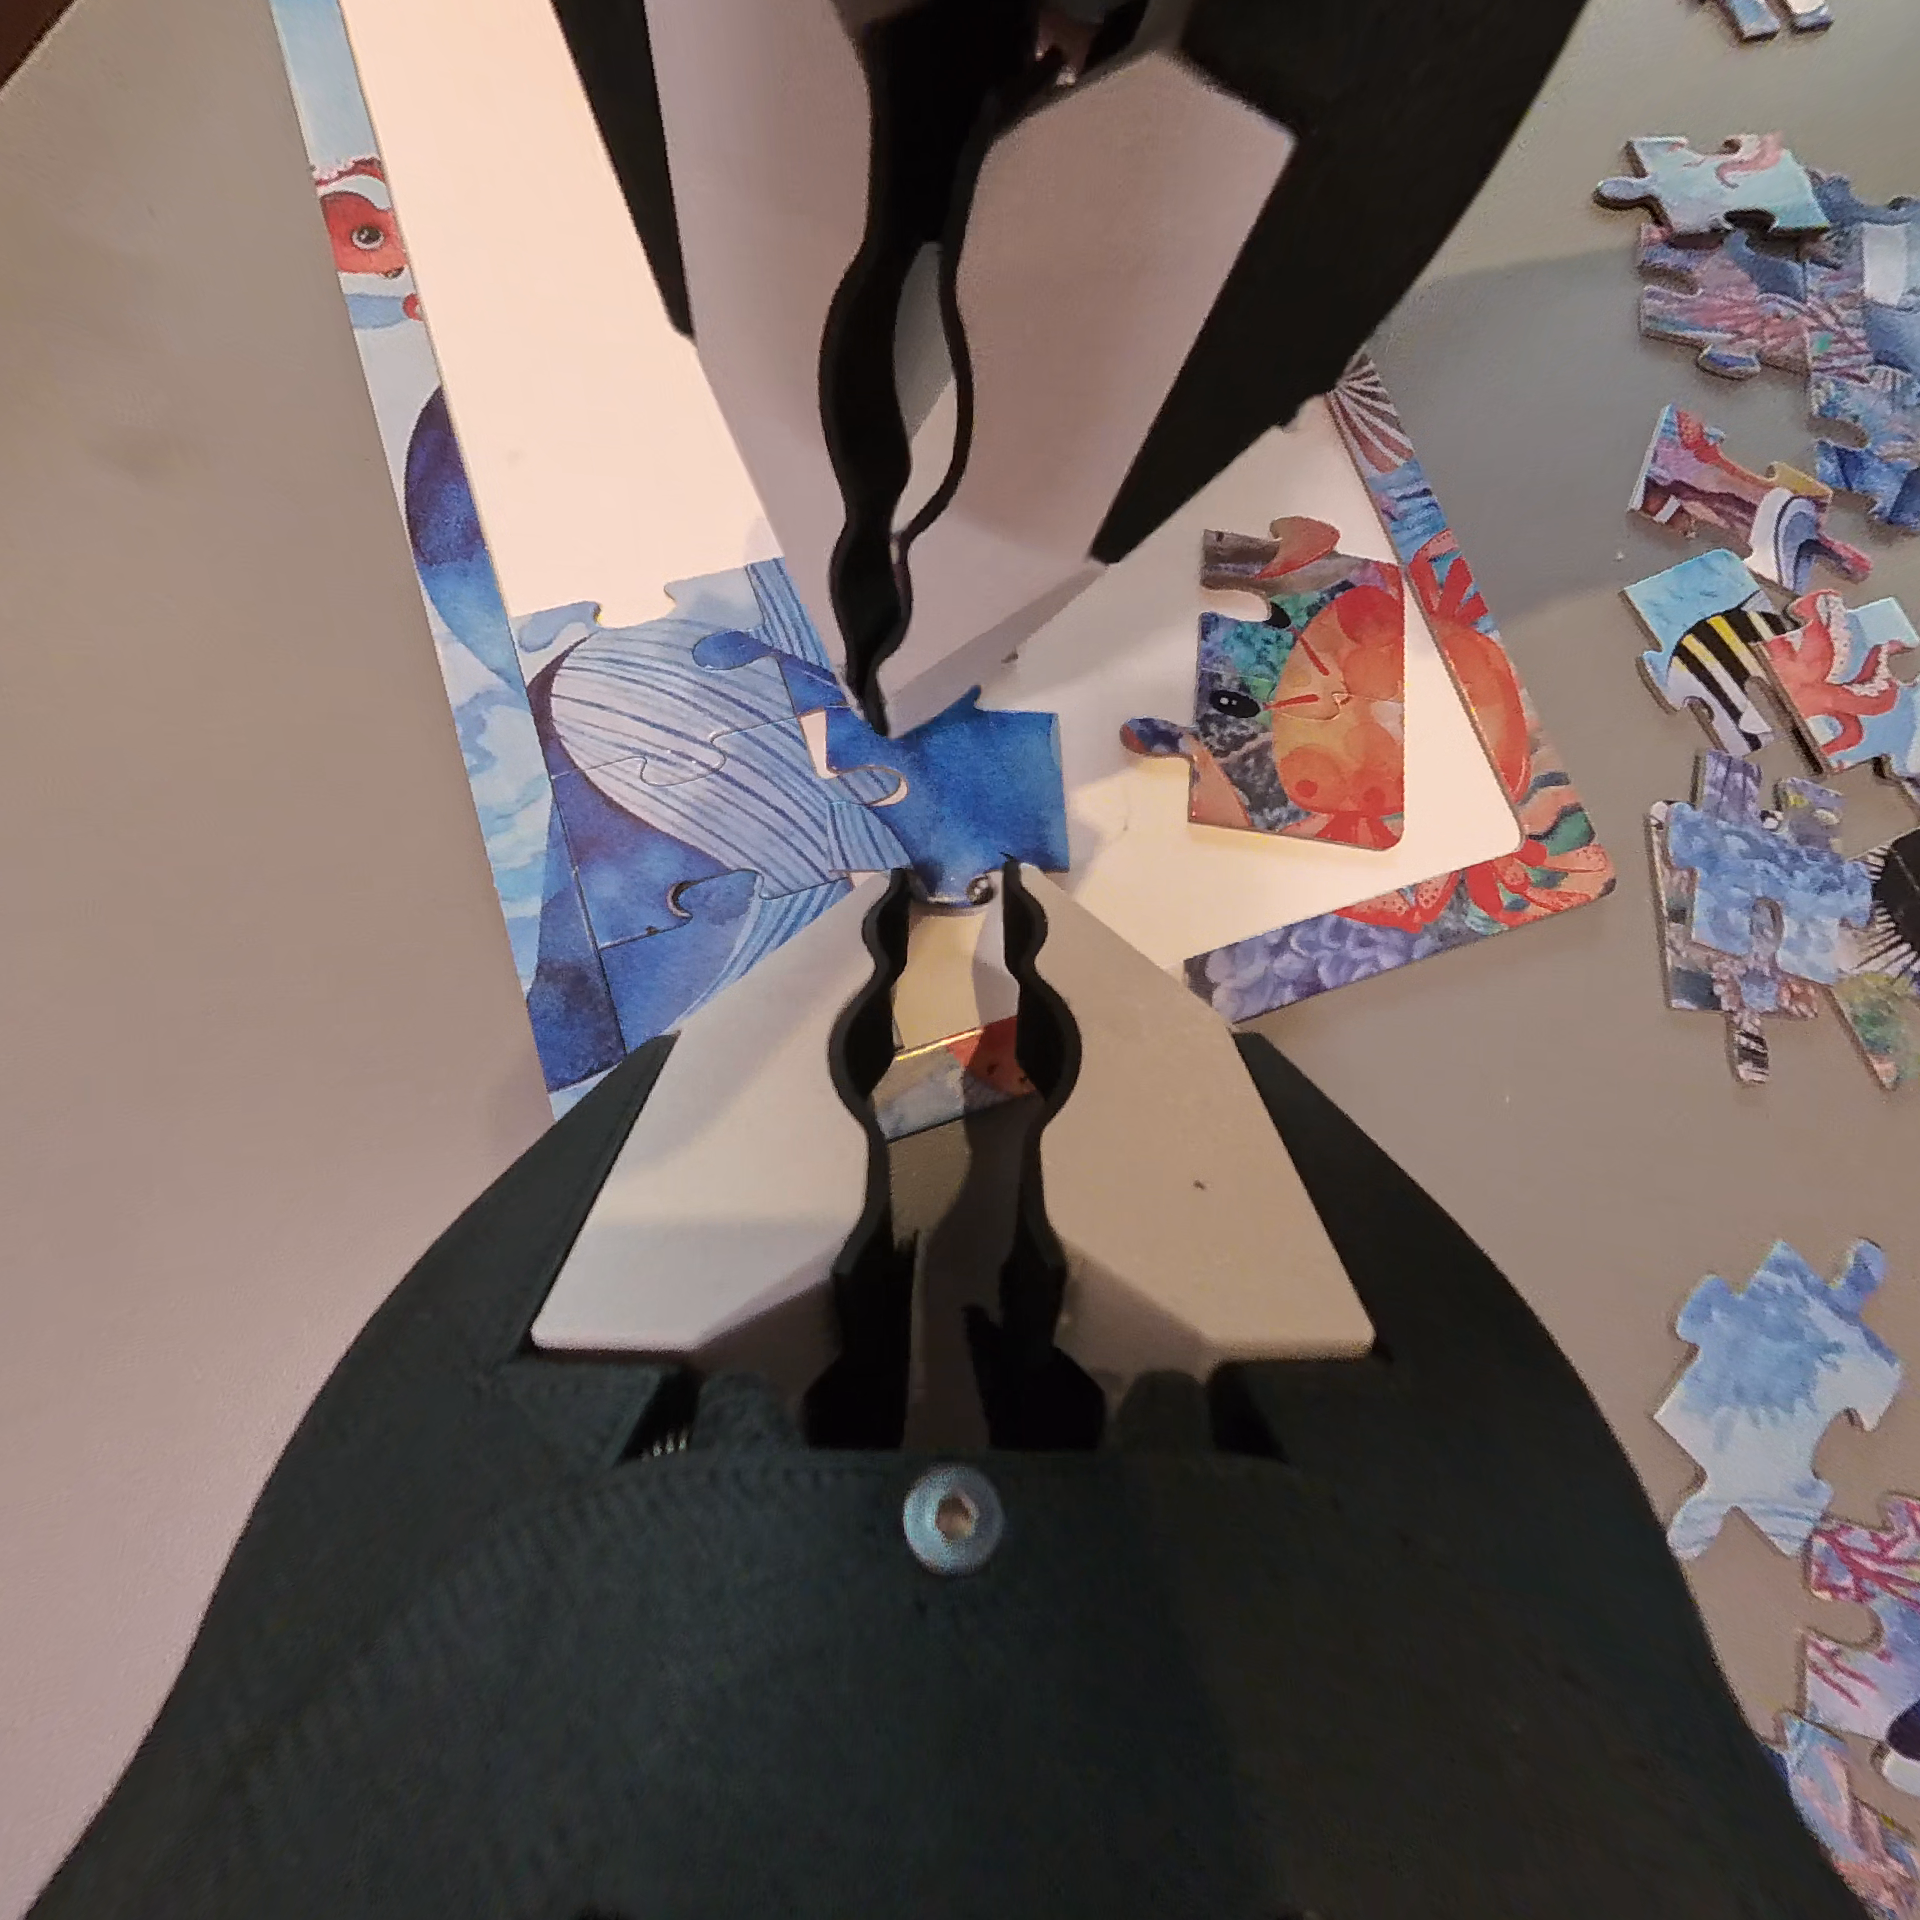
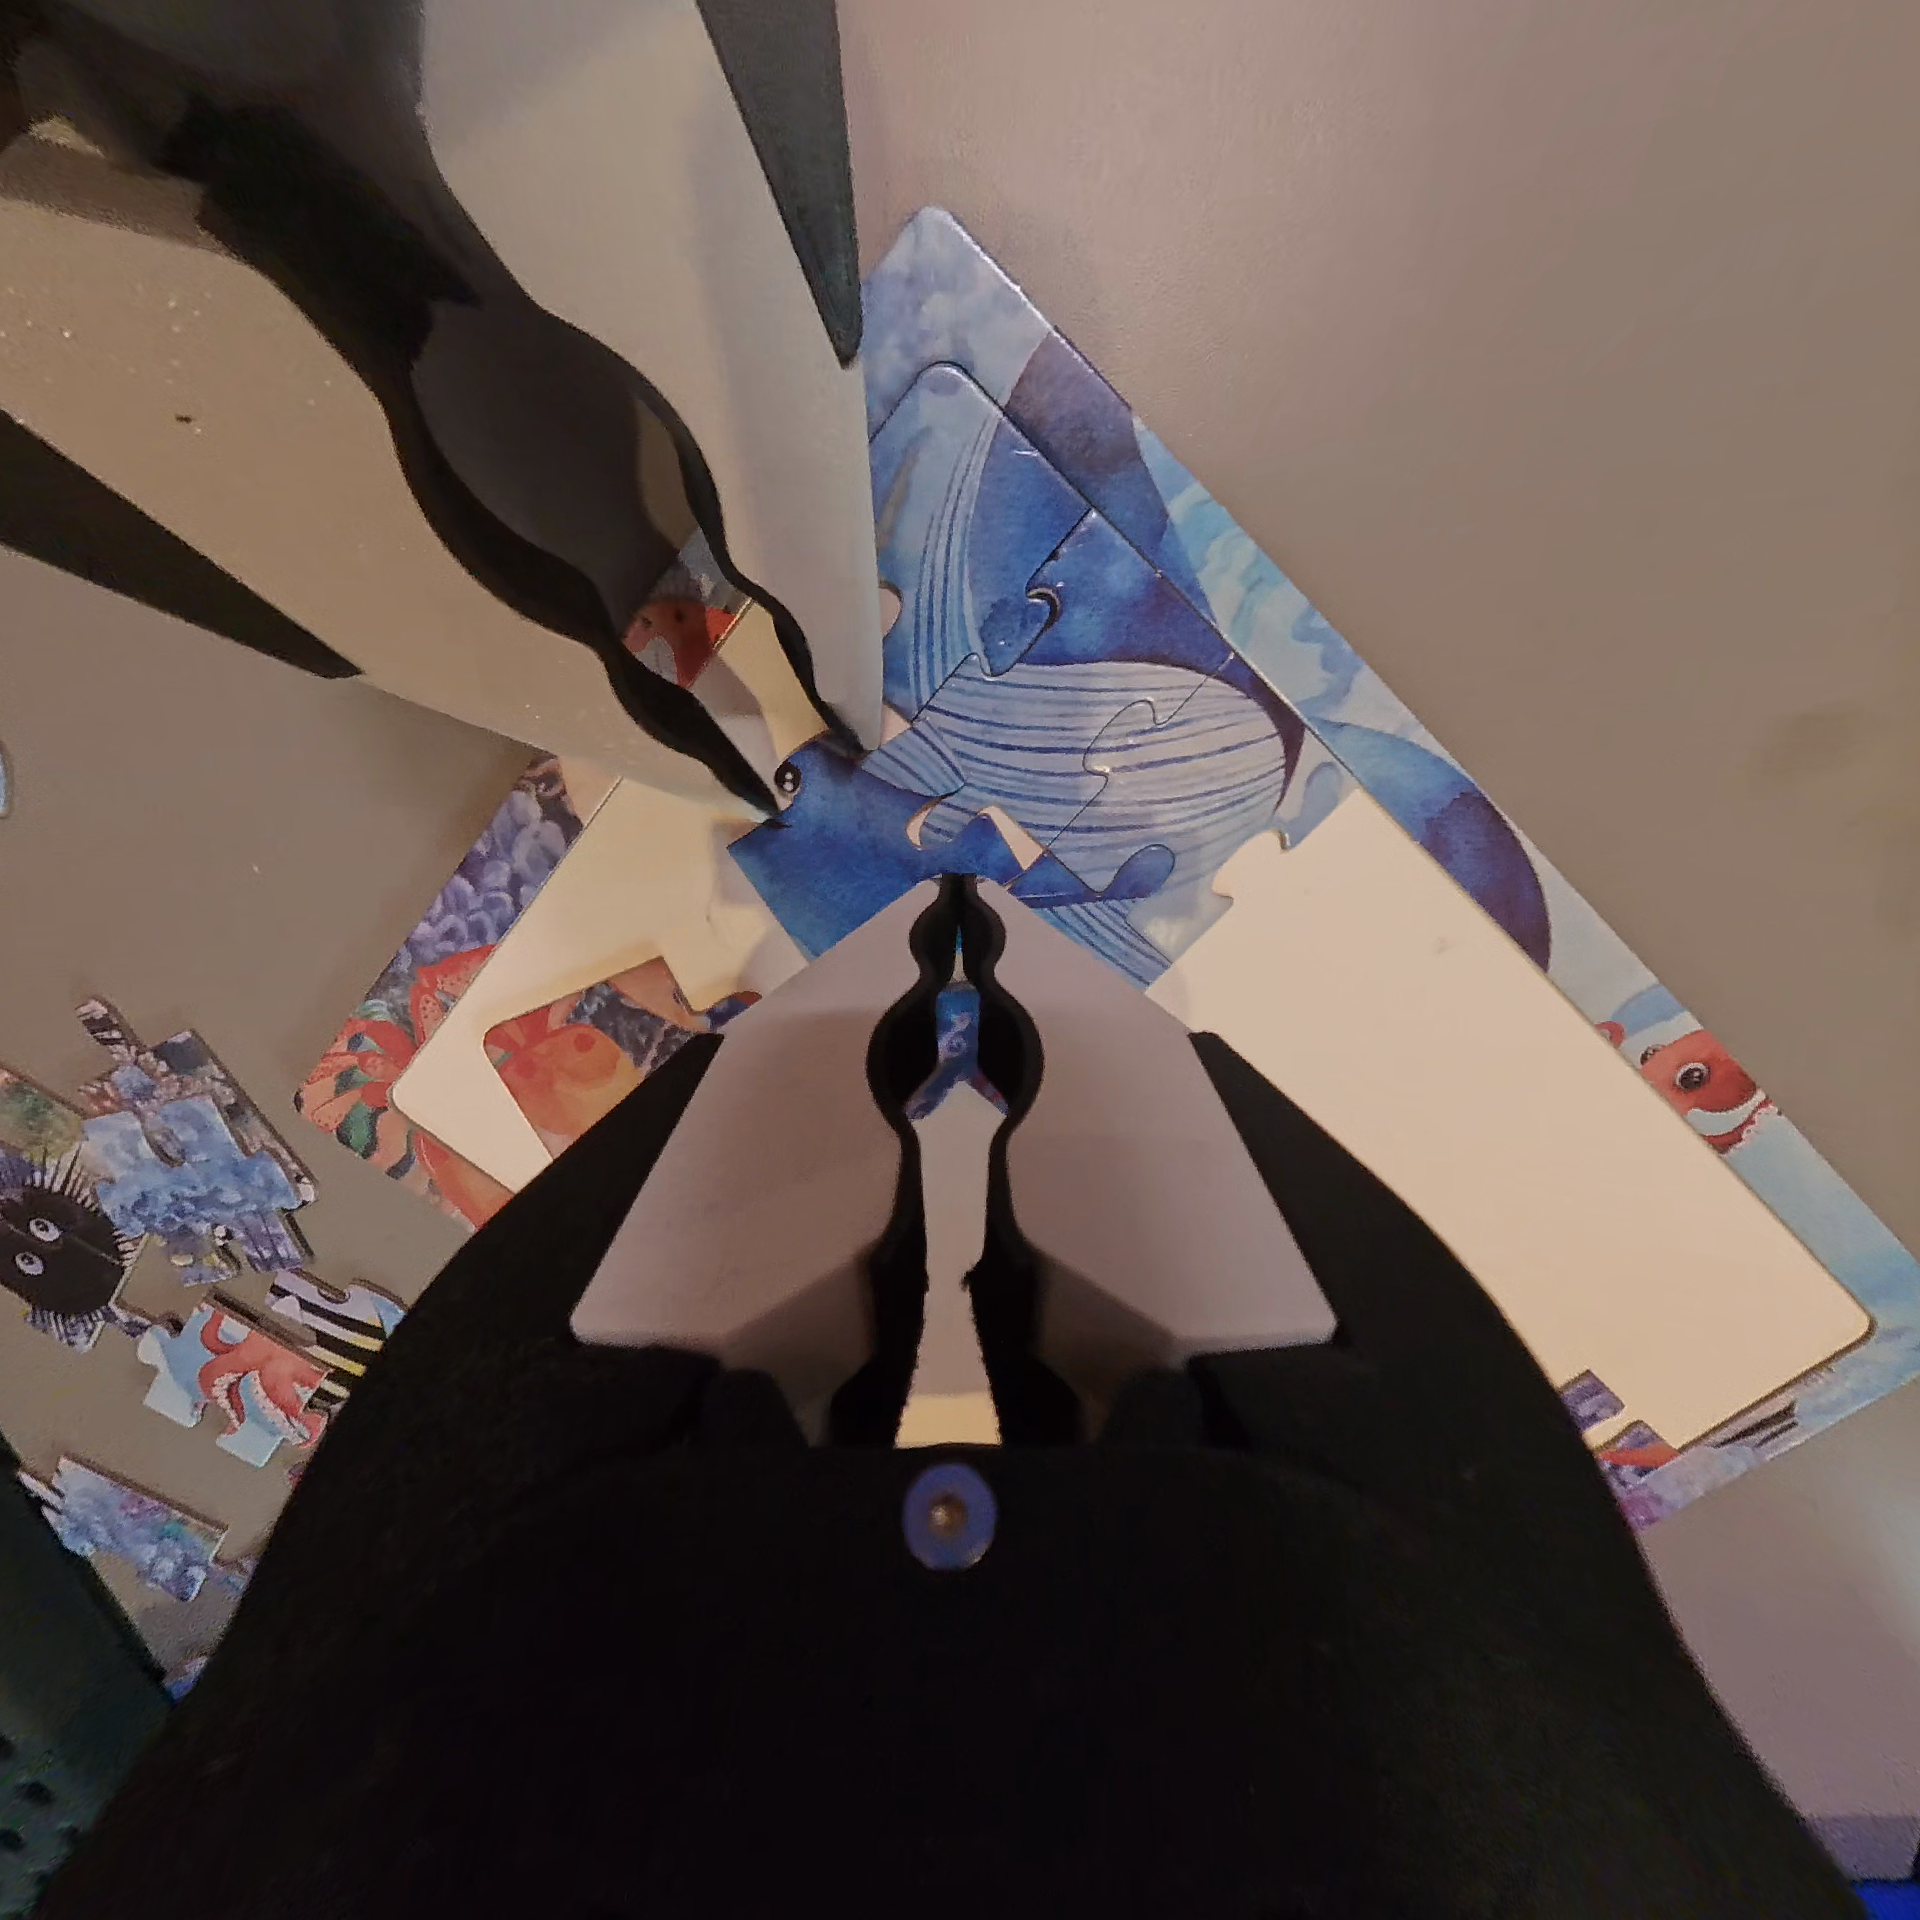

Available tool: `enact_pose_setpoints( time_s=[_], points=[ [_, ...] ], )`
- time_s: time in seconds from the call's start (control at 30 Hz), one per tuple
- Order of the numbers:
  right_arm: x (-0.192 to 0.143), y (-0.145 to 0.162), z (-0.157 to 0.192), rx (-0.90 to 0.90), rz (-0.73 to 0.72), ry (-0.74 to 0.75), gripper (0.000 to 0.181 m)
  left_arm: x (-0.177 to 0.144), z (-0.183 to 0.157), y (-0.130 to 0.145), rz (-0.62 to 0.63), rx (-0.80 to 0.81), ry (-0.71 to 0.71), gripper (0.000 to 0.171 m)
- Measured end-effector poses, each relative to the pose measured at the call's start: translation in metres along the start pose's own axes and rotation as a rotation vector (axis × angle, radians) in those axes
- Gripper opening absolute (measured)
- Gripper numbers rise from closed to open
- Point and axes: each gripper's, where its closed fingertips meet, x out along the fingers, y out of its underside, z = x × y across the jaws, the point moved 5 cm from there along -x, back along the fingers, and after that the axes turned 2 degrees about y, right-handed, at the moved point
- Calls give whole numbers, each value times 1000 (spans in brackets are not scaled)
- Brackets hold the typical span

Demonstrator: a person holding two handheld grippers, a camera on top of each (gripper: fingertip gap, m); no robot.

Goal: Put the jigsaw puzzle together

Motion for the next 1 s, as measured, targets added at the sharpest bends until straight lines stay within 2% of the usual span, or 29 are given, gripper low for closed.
enact_pose_setpoints(
  time_s=[0.27, 0.47, 0.73, 0.8, 0.9, 1.0],
  points=[
    [-3, 15, 4, 61, -8, -65, 1, -1, -5, 2, 25, 34, 14, 15],
    [-2, 15, 4, 91, -78, -82, 0, 0, -5, 1, 28, 40, -7, 15],
    [-6, 19, -2, 122, -117, -48, 0, -4, -5, 1, 25, 51, -12, 15],
    [-9, 22, -1, 110, -123, -61, 5, -4, -5, 0, 21, 59, -15, 15],
    [-8, 25, 5, 84, -132, -77, 23, -1, -6, 1, 34, 81, -39, 15],
    [-5, 24, 9, 45, -154, -58, 21, 2, -5, 0, 37, 82, -57, 13]
  ],
)
